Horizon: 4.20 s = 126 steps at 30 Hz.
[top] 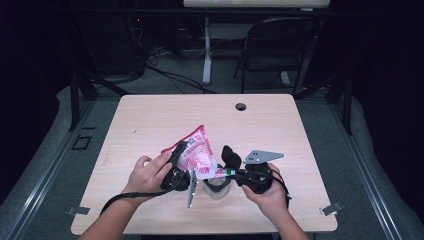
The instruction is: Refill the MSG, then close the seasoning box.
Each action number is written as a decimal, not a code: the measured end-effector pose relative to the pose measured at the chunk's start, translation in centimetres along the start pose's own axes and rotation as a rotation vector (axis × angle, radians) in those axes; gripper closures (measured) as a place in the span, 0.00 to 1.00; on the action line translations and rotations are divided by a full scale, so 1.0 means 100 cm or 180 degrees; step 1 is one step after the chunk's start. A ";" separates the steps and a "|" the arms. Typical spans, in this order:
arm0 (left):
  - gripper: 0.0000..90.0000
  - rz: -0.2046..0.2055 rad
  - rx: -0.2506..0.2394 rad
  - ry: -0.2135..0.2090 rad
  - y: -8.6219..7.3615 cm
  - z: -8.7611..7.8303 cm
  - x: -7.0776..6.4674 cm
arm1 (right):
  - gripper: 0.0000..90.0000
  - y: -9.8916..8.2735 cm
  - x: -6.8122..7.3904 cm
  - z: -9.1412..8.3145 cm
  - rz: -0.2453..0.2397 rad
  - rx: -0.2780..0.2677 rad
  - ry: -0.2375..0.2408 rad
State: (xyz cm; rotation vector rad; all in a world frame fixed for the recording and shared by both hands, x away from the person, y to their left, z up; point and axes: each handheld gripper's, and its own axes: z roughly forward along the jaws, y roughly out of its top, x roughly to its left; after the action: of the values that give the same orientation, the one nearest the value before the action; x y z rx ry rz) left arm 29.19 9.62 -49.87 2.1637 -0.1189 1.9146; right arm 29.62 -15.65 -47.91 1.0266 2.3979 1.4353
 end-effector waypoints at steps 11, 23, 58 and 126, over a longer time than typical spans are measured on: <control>0.78 -0.0004 0.0001 0.0032 -0.002 -0.001 0.001 | 1.00 0.002 0.000 0.002 -0.0011 0.0003 0.0015; 0.78 -0.0006 0.0003 0.0025 -0.002 -0.001 0.002 | 1.00 0.002 0.000 0.002 -0.0002 -0.0010 0.0014; 0.78 0.0010 -0.0027 0.0046 0.000 -0.001 0.005 | 1.00 0.001 0.001 0.001 -0.0004 -0.0031 0.0016; 0.78 0.0060 -0.0067 0.0070 0.006 -0.003 0.010 | 1.00 -0.001 -0.002 0.002 0.0025 -0.0020 0.0012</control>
State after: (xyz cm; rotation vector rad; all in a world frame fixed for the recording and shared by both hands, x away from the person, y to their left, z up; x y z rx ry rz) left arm 28.89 9.24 -48.75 2.1348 -0.1553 1.9380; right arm 29.81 -15.65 -48.15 1.0342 2.3931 1.4476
